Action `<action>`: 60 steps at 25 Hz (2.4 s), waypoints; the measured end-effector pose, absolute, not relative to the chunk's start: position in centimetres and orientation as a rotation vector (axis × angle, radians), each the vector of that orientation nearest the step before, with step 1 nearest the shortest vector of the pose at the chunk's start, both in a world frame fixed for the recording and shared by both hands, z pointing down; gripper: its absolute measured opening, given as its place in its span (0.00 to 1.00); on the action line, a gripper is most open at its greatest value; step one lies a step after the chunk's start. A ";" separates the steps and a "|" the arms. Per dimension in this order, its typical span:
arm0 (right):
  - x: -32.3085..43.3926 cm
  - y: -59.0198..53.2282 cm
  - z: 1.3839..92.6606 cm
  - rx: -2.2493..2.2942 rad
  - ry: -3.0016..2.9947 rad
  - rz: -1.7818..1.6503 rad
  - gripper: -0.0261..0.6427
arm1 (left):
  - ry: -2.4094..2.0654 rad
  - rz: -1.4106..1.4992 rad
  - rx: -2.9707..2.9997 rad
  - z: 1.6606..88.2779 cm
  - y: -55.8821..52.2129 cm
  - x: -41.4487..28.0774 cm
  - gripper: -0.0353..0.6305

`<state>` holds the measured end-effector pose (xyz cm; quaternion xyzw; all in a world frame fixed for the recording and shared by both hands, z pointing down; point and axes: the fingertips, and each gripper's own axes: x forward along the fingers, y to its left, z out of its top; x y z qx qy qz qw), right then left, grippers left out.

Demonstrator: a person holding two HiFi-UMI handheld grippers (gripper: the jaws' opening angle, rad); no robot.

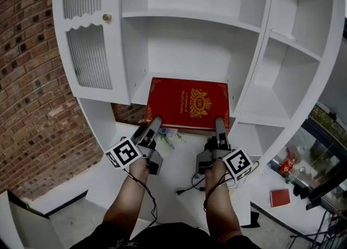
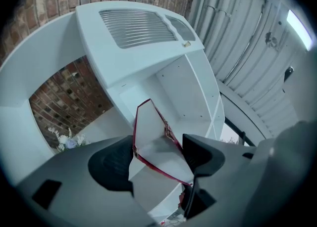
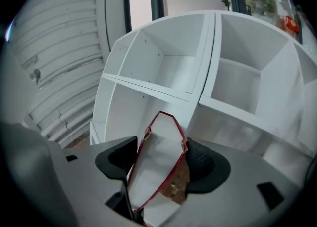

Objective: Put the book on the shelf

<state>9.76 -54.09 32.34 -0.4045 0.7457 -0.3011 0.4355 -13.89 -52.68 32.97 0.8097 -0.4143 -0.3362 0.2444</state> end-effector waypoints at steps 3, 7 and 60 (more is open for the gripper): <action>10.2 -54.9 31.7 -1.139 1.873 -0.657 0.52 | -1.214 -0.881 2.250 32.5 -53.3 -14.0 0.54; 10.4 -55.6 30.6 -1.281 1.901 -0.515 0.54 | -1.330 -0.810 2.319 31.6 -54.2 -14.2 0.55; 9.3 -54.2 24.5 -1.724 2.165 0.257 0.31 | -1.973 -0.409 2.647 25.8 -52.5 -14.4 0.39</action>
